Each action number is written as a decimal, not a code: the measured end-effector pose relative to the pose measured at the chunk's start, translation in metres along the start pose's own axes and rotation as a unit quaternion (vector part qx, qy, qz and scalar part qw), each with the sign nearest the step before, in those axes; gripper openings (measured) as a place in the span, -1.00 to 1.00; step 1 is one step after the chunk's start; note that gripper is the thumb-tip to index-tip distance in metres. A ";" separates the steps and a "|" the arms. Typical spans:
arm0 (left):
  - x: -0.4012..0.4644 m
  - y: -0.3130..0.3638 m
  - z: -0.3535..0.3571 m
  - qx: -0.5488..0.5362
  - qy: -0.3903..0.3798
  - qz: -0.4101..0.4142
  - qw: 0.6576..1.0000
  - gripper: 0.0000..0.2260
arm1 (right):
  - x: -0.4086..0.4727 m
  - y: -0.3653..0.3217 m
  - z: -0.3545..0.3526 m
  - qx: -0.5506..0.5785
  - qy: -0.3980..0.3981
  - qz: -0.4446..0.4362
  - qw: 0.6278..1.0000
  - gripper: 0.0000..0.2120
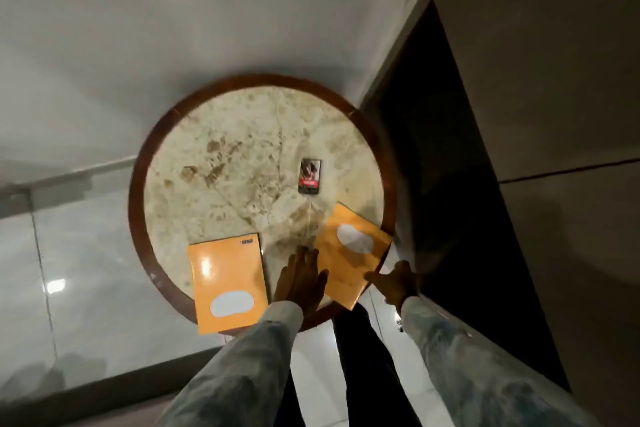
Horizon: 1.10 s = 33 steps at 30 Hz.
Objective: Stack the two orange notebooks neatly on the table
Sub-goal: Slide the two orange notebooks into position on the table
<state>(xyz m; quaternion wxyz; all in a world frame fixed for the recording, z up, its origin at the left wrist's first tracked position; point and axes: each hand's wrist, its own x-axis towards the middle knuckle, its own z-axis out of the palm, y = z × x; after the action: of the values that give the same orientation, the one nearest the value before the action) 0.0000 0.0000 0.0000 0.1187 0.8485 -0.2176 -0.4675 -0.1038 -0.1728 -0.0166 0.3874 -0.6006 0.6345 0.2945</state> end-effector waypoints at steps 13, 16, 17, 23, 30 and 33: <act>0.021 0.003 -0.003 -0.032 -0.033 -0.005 0.999 -0.69 | 0.009 0.006 0.018 0.063 0.038 0.007 0.997 -0.37; 0.023 0.005 -0.014 -0.004 -0.037 0.018 0.999 -0.67 | 0.004 0.009 0.008 0.094 0.048 -0.021 0.994 -0.48; 0.024 0.008 -0.021 0.017 -0.022 0.044 0.999 -0.64 | 0.002 0.006 0.001 0.092 0.048 -0.048 0.993 -0.51; 0.033 0.068 -0.104 0.222 0.196 0.330 0.896 -0.43 | -0.024 -0.060 -0.064 -0.009 0.002 -0.257 0.966 -0.63; 0.031 0.038 -0.167 -0.033 0.089 0.239 0.966 -0.63 | -0.079 -0.181 -0.110 -0.191 0.150 -0.457 0.856 -0.63; 0.031 -0.006 -0.182 -0.221 0.123 0.134 0.958 -0.61 | -0.084 -0.218 -0.087 -0.113 0.200 -0.446 0.865 -0.27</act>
<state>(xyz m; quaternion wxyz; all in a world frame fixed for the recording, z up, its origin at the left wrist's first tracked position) 0.1705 -0.0100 0.0718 0.3904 0.8151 -0.2044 -0.3761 0.0981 -0.2244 0.1201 0.2722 -0.9049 0.3255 0.0336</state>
